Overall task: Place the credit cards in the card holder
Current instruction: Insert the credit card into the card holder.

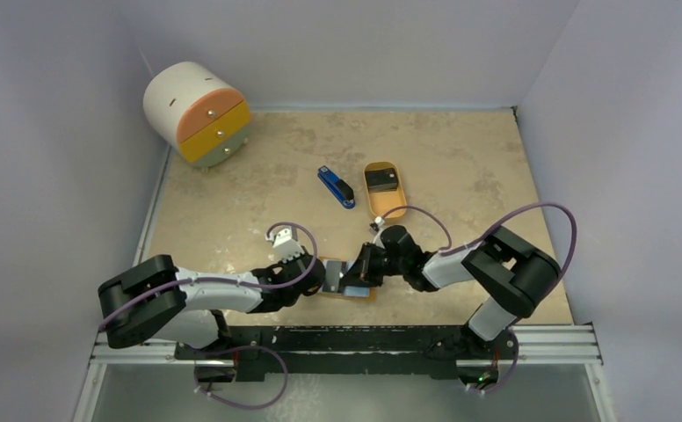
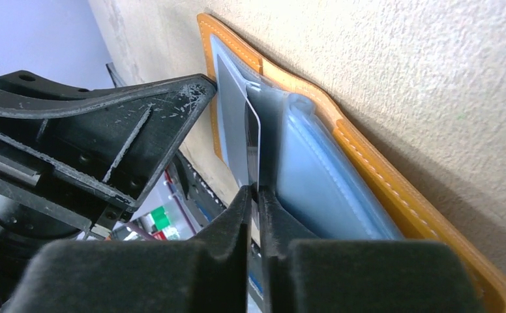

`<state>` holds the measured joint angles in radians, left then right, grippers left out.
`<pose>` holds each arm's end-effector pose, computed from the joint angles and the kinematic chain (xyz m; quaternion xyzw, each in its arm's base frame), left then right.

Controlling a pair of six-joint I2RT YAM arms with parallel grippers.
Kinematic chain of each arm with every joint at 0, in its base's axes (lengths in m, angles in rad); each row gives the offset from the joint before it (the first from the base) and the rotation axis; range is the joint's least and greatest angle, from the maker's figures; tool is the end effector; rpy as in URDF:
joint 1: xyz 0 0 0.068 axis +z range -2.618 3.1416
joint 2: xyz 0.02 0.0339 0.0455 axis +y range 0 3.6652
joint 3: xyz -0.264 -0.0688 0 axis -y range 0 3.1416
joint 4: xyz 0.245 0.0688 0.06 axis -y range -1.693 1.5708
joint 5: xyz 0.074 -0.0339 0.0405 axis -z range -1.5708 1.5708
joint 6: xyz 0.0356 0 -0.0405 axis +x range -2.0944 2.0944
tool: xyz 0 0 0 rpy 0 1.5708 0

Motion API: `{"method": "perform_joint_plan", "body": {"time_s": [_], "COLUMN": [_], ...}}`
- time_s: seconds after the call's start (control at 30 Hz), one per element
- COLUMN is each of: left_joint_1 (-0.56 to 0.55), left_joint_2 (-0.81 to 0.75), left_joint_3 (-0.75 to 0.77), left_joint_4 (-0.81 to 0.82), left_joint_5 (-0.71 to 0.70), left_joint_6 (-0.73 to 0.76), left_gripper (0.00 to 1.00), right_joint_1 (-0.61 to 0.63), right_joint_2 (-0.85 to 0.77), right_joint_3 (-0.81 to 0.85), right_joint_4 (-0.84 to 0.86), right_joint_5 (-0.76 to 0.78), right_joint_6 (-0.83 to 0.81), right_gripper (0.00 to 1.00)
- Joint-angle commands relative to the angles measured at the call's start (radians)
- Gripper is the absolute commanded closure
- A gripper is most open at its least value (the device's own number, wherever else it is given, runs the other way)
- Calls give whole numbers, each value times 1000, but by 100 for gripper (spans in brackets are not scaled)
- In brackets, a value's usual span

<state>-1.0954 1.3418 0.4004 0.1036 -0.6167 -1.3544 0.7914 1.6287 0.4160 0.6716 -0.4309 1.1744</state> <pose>0.1198 -0.1877 0.1313 -0.2227 0.8681 -0.2252 0.3823 0.1781 0.2014 0.1139 0.0585 0.8547 0.5035 0.1119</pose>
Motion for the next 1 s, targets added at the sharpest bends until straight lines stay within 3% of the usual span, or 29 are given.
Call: {"method": "perform_joint_plan", "body": {"time_s": [0.0,0.13,0.3,0.97], "left_joint_1": [-4,-4,-4,-4], "left_joint_2": [-15,-21,-17,-27], "left_joint_3": [-24,-30,-32,-38], "left_joint_4": [-74,-73,-64,-62], "left_joint_5": [-2,-4,-3,3], "left_joint_6": [-11,-16,-18,-14], "left_gripper": [100,100,100,100], "right_joint_1": [8,8,8,45], "right_joint_2": [-53,-128,-168,-33], "right_joint_3": [21,25,34,140], "right_joint_4": [-52,-137,-196,-189], "right_joint_5": [28,55,75,75], "right_joint_6": [-38,-63,-84,-101], "right_gripper": [84,63,52,54]}}
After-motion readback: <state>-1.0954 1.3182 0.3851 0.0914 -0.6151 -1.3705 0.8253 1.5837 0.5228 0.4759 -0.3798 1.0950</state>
